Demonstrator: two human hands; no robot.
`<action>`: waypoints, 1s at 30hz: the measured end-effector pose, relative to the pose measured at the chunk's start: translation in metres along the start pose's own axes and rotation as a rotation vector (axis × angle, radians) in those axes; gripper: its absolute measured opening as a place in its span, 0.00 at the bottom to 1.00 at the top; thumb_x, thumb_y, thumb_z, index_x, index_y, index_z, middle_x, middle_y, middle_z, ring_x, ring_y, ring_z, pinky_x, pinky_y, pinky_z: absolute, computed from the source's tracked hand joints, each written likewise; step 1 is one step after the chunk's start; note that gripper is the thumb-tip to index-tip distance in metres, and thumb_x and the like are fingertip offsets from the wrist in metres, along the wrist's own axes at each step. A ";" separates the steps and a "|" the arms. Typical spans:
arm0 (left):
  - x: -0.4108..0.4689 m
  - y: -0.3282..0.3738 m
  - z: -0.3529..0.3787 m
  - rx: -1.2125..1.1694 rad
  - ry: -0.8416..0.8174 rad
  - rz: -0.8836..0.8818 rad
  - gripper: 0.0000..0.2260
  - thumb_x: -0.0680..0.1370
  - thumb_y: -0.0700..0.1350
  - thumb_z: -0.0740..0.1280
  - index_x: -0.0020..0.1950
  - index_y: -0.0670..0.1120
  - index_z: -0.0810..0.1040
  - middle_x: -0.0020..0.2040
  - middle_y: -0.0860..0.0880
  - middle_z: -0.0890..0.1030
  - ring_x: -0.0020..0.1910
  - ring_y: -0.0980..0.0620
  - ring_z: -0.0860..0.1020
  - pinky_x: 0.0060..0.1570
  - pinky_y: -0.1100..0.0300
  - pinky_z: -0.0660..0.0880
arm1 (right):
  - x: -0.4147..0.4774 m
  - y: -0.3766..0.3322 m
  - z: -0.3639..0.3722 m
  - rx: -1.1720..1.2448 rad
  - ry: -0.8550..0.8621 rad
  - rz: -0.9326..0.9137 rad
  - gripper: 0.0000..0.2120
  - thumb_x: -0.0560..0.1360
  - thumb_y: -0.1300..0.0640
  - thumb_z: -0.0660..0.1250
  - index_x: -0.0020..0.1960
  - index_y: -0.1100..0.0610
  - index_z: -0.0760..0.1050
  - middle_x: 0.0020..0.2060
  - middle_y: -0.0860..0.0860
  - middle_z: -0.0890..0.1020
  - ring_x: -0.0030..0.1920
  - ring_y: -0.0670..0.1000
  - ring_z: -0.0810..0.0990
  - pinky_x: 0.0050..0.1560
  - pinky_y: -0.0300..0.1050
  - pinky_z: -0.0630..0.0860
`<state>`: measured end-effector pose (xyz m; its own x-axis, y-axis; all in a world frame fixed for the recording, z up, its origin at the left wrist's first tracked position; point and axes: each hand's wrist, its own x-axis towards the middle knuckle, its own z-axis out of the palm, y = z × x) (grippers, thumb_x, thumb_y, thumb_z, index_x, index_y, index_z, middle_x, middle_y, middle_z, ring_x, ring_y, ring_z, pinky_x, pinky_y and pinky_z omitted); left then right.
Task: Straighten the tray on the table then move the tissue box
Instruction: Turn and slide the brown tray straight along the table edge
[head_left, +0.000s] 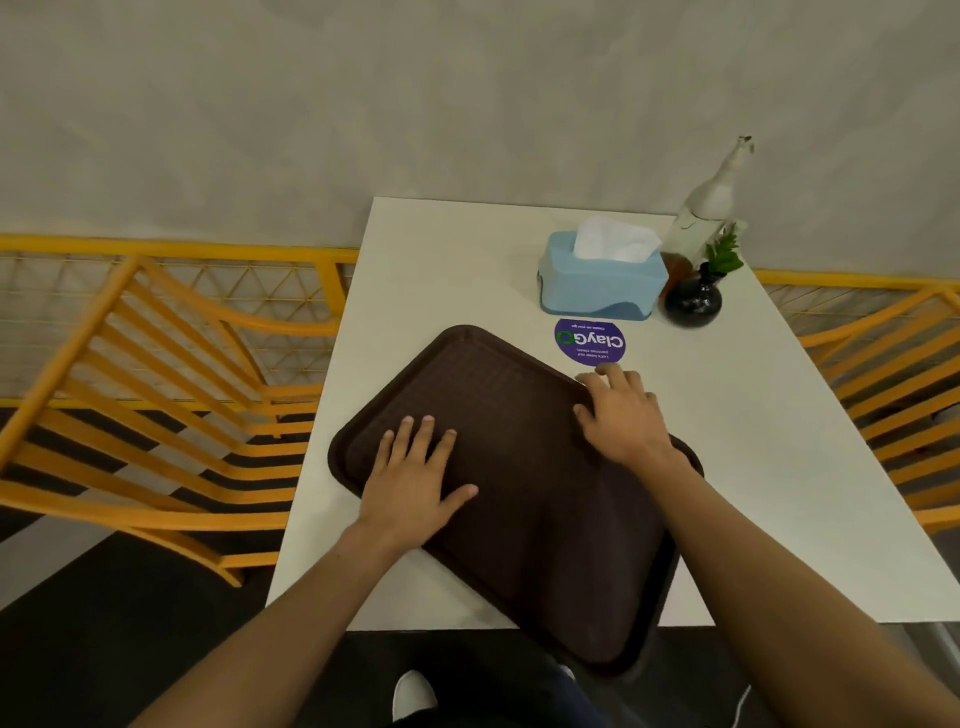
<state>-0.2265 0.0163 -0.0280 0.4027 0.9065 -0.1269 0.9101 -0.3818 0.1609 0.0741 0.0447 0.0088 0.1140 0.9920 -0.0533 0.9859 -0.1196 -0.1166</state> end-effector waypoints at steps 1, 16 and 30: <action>-0.003 -0.003 -0.001 -0.021 0.057 -0.013 0.35 0.80 0.68 0.52 0.82 0.52 0.53 0.83 0.44 0.52 0.81 0.42 0.47 0.78 0.45 0.43 | 0.003 0.001 0.001 -0.011 -0.004 0.026 0.23 0.82 0.46 0.62 0.75 0.51 0.68 0.72 0.54 0.69 0.71 0.59 0.67 0.65 0.62 0.70; -0.039 -0.017 0.004 -0.413 0.396 -0.467 0.26 0.79 0.45 0.67 0.77 0.47 0.66 0.77 0.41 0.63 0.74 0.41 0.60 0.73 0.45 0.64 | 0.013 0.020 0.029 0.034 -0.066 0.053 0.14 0.85 0.40 0.47 0.52 0.48 0.63 0.45 0.51 0.81 0.38 0.52 0.75 0.39 0.51 0.75; -0.009 -0.034 -0.006 -0.364 0.316 -0.589 0.25 0.81 0.43 0.63 0.78 0.43 0.64 0.68 0.41 0.75 0.66 0.40 0.71 0.66 0.45 0.69 | -0.013 -0.009 0.043 0.080 0.018 0.100 0.20 0.85 0.44 0.50 0.75 0.47 0.59 0.49 0.51 0.84 0.37 0.52 0.79 0.37 0.48 0.77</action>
<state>-0.2622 0.0223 -0.0263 -0.2367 0.9715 -0.0144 0.8545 0.2152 0.4728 0.0586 0.0309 -0.0322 0.2143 0.9754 -0.0510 0.9567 -0.2201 -0.1903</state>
